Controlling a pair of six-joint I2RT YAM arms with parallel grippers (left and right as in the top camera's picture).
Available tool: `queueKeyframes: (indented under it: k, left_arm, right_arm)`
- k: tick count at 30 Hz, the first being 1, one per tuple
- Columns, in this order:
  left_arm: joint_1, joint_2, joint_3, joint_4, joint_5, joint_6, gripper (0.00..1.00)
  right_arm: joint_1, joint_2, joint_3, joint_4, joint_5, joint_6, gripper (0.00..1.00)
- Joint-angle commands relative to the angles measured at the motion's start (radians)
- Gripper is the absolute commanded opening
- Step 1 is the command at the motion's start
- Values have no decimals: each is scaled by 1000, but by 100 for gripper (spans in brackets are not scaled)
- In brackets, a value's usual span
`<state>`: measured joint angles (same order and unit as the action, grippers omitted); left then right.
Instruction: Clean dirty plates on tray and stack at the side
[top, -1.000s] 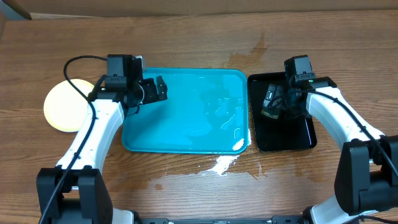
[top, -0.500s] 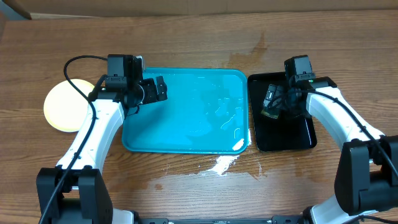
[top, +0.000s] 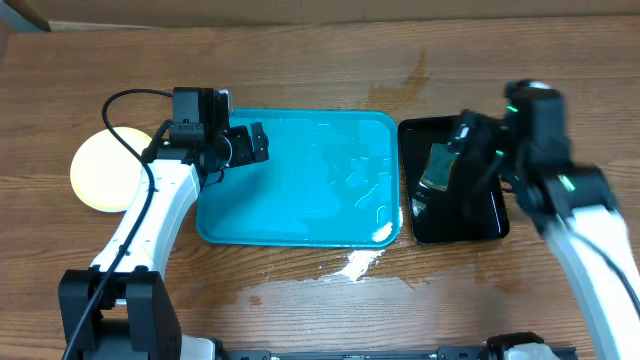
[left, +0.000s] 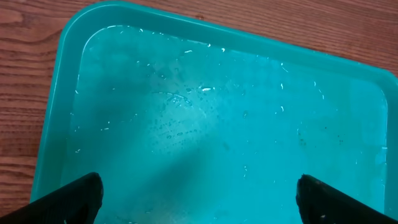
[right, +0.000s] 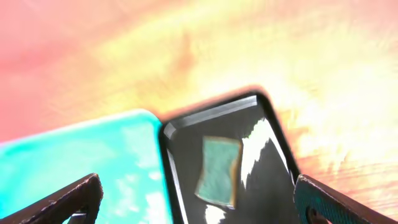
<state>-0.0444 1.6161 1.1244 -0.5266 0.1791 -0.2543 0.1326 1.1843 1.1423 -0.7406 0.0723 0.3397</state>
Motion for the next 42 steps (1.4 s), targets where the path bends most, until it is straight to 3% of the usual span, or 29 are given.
queueKeyframes:
  k: [1,6,11,22,31,35,42]
  left_arm:
    - [-2,0,4,3,-10,15,100]
    - [-2,0,4,3,-10,15,100]
    - [-2,0,4,3,-10,15,100]
    - [-2,0,4,3,-10,15,100]
    - [-2,0,4,3,-10,15,100]
    - [-2,0,4,3,-10,15,100]
    - [-2,0,4,3,-10,15,100]
  right_arm:
    - [3,-141,6,2,58,1,100]
    - [3,-367,-21,42,163,1,100]
    - [-14,-608,-156,194,200,-15,100]
    - [-181,-1145,-771,733,87,-29,100]
    - [-190,-1181,-1069,1028,-27,-29,100]
    - [-190,-1181,-1129,1014,-31,-29,100]
    - [-190,-1181,-1135,753,-30,-29,100]
